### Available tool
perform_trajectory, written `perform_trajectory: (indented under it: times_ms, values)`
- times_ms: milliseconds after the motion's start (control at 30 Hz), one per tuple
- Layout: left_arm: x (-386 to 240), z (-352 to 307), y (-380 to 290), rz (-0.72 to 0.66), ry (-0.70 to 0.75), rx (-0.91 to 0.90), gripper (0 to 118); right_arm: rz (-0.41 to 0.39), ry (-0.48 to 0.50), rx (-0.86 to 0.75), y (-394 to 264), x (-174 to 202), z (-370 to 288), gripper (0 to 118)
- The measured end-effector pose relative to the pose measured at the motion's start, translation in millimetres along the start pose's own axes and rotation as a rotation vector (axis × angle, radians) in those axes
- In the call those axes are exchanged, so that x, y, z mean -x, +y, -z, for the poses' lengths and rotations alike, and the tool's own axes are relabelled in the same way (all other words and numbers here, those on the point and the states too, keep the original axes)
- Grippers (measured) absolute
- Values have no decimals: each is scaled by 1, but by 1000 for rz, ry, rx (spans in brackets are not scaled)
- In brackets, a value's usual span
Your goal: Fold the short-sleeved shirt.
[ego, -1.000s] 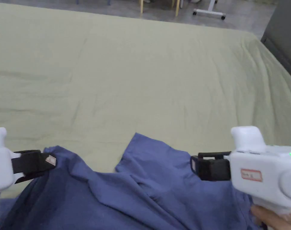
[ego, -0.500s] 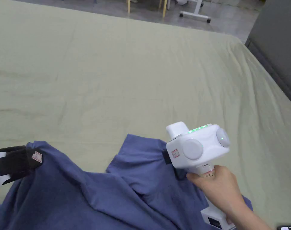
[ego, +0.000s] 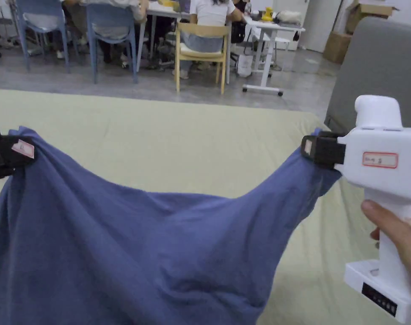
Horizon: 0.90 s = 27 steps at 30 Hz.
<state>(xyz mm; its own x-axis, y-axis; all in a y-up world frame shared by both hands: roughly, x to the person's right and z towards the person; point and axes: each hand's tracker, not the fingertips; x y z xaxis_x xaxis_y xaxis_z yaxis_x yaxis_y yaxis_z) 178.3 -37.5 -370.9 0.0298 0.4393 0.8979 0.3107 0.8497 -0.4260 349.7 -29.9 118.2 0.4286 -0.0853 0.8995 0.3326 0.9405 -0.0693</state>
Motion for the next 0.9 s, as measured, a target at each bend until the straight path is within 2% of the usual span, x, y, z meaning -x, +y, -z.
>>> perform_trajectory:
  times_ms: [67, 133, 200, 267, 367, 500, 600, 700, 833, 900]
  values:
    - [-18, -6, 42, 106, 3, -68, 1, -21, -2, -71, 41, -1, -15, 4]
    - [-36, -3, 90, 199, 58, -119, 1, -67, -44, -136, 88, -1, -21, 4]
    - [-51, 6, 139, 272, 95, -174, 1, -59, -54, -158, 141, -4, -13, 4]
    - [-62, 22, 185, 290, 126, -188, 1, -31, -55, -181, 189, -8, -3, 4]
    - [-68, 50, 244, 288, 205, -244, 1, 8, -125, -207, 251, -13, 23, 4]
    - [-56, 84, 290, 260, 321, -326, 1, -5, -204, -233, 296, -13, 56, 4]
    - [-37, 104, 292, 269, 381, -347, 1, 22, -189, -247, 298, -19, 78, 4]
    - [-8, 120, 260, 232, 297, -343, 1, 44, -169, -222, 267, -27, 107, 4]
    - [41, 155, 182, 167, 239, -206, 1, 62, -144, -88, 179, -44, 160, 4]
    - [68, 176, 126, 121, 217, -107, 1, 91, -134, -7, 112, -52, 189, 4]
